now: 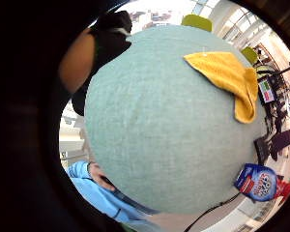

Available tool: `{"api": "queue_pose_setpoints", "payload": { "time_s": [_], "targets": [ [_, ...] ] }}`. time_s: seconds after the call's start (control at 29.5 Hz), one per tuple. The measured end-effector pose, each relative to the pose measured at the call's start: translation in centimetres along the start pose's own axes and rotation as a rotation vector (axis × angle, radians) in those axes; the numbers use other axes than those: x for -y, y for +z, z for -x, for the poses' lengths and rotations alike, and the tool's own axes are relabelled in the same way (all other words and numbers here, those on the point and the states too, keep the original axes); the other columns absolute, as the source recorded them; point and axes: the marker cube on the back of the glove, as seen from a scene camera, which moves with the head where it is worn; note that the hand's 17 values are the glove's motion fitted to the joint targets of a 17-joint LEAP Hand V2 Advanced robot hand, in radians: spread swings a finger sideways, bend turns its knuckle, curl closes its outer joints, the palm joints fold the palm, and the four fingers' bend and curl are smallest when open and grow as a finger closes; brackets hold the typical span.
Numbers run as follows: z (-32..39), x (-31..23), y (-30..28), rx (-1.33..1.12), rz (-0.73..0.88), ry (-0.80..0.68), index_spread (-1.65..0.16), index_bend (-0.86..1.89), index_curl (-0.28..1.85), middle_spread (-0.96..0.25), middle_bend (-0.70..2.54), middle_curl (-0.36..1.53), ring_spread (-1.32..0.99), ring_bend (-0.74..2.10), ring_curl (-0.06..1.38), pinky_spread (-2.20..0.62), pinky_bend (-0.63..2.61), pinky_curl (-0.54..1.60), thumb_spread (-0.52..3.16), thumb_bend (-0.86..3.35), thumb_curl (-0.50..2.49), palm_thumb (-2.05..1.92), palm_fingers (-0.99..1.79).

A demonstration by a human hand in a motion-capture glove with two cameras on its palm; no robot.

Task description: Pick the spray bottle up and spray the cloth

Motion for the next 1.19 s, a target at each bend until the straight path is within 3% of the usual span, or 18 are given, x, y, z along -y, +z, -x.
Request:
{"api": "queue_pose_setpoints", "payload": {
  "time_s": [0.41, 1.19],
  "targets": [
    [-3.1, 1.2, -0.3, -0.027, 0.028, 0.079, -0.33, 0.29, 0.24, -0.04, 0.28, 0.20, 0.02, 0.18, 0.14, 0.20, 0.27, 0.19, 0.91, 0.23, 0.15, 0.44, 0.45],
    [-4.6, 0.8, -1.6, -0.100, 0.031, 0.111, -0.44, 0.16, 0.26, -0.05, 0.26, 0.29, 0.03, 0.19, 0.18, 0.24, 0.29, 0.28, 1.12, 0.10, 0.22, 0.51, 0.32]
  ]
}}
